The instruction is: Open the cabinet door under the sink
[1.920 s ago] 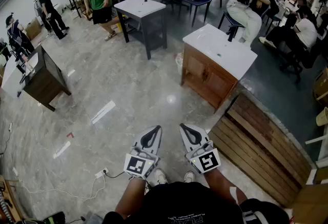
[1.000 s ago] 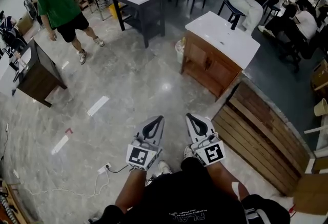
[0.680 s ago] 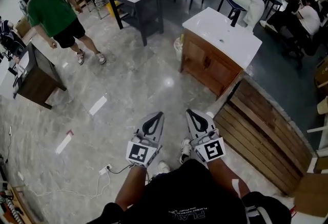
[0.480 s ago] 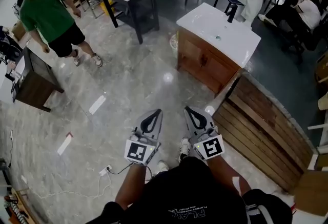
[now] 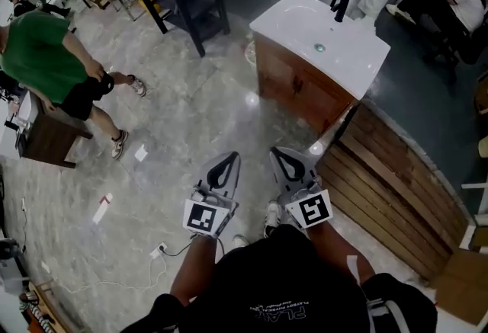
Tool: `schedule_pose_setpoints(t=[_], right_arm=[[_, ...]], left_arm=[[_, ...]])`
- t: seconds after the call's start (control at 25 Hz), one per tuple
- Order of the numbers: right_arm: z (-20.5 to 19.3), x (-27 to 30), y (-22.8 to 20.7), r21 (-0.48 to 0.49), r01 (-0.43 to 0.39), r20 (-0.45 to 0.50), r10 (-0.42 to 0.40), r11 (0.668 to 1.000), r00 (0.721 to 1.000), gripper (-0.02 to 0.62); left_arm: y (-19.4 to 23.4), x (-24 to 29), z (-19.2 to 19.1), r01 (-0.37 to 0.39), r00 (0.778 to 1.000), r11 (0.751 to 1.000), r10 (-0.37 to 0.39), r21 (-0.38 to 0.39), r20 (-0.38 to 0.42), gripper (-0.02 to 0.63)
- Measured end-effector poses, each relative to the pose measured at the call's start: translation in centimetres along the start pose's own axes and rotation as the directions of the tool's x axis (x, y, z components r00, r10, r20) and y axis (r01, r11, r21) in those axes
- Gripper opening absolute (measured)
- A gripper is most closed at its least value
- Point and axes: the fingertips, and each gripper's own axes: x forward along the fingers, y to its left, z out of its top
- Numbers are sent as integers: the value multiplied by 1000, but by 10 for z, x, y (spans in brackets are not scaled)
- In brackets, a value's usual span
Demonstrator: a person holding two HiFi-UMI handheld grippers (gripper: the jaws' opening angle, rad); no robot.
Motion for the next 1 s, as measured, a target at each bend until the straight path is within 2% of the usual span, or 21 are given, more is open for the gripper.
schedule_pose_setpoints(t=[0.28,0.56,1.0], right_arm=[[-2,20,-31,18,-11,9,11,1000,1000,23],[-9,34,-55,13,25,16,-25,1000,1000,23],[-21,90,-95,-67,105,19,-104,992,994,23]], left_arm=[[5,35,0,5,1000,1000,-5,2,-26,21],[18,64,-1,20,999,1000,-19,12,-28,21],[68,145,-17,144,989,990,-144,2,-17,21]])
